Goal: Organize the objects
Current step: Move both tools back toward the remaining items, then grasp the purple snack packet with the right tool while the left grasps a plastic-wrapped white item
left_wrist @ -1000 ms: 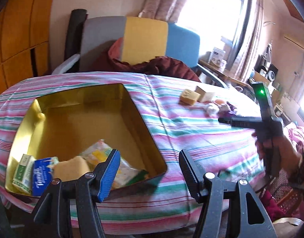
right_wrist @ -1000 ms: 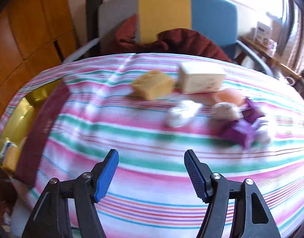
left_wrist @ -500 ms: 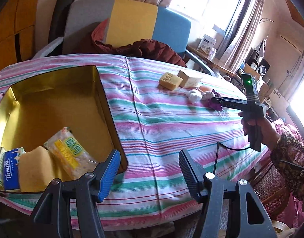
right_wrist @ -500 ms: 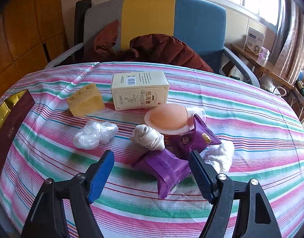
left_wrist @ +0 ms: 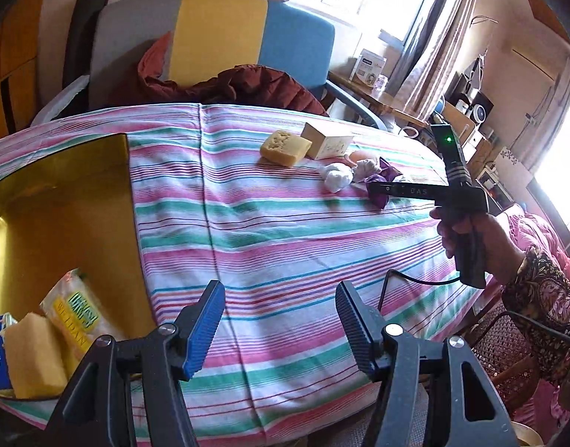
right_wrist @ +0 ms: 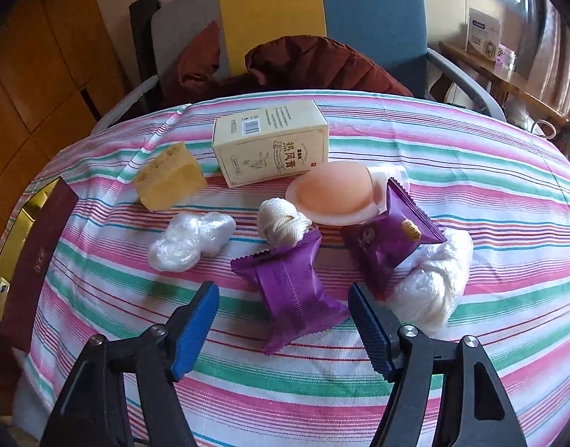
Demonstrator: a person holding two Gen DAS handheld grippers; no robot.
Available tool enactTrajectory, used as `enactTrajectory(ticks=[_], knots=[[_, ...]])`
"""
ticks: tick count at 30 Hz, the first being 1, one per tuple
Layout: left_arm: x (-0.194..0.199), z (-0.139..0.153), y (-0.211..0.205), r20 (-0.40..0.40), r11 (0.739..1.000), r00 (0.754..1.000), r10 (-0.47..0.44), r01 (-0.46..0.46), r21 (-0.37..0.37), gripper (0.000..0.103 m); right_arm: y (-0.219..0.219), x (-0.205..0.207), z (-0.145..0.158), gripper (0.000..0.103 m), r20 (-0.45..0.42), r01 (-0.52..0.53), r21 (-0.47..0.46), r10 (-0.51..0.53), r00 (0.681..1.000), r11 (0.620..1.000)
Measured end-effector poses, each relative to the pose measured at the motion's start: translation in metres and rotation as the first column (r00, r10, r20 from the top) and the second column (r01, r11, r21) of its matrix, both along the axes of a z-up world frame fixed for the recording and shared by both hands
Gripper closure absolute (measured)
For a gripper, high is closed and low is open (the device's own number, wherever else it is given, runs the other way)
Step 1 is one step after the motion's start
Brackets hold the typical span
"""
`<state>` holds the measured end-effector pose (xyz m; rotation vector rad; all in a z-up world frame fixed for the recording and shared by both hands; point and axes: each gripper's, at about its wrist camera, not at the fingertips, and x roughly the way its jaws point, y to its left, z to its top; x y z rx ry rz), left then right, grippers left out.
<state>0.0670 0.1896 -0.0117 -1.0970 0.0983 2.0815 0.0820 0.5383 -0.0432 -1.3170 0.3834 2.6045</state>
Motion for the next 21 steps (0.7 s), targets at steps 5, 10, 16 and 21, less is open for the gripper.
enactTrajectory(ticks=[5, 10, 16, 21], knots=[[-0.006, -0.001, 0.020, 0.009, 1.000, 1.000, -0.024, 0.024, 0.005, 0.040, 0.004, -0.009, -0.009, 0.042, -0.003, 0.015, -0.013, -0.015, 1.000, 1.000], [-0.011, -0.001, 0.045, 0.011, 0.998, 0.998, -0.056, 0.056, 0.005, 0.040, 0.005, -0.012, -0.014, 0.063, 0.023, 0.037, -0.035, -0.036, 0.999, 0.999], [-0.024, -0.003, 0.080, 0.005, 0.997, 0.997, -0.076, 0.077, -0.018, 0.040, 0.008, -0.006, -0.012, 0.069, 0.096, 0.084, -0.134, -0.071, 0.993, 0.987], [-0.038, -0.013, 0.116, -0.015, 0.994, 0.996, -0.087, 0.086, -0.069, 0.040, 0.006, 0.005, -0.012, 0.069, 0.157, 0.105, -0.213, -0.072, 0.985, 0.971]])
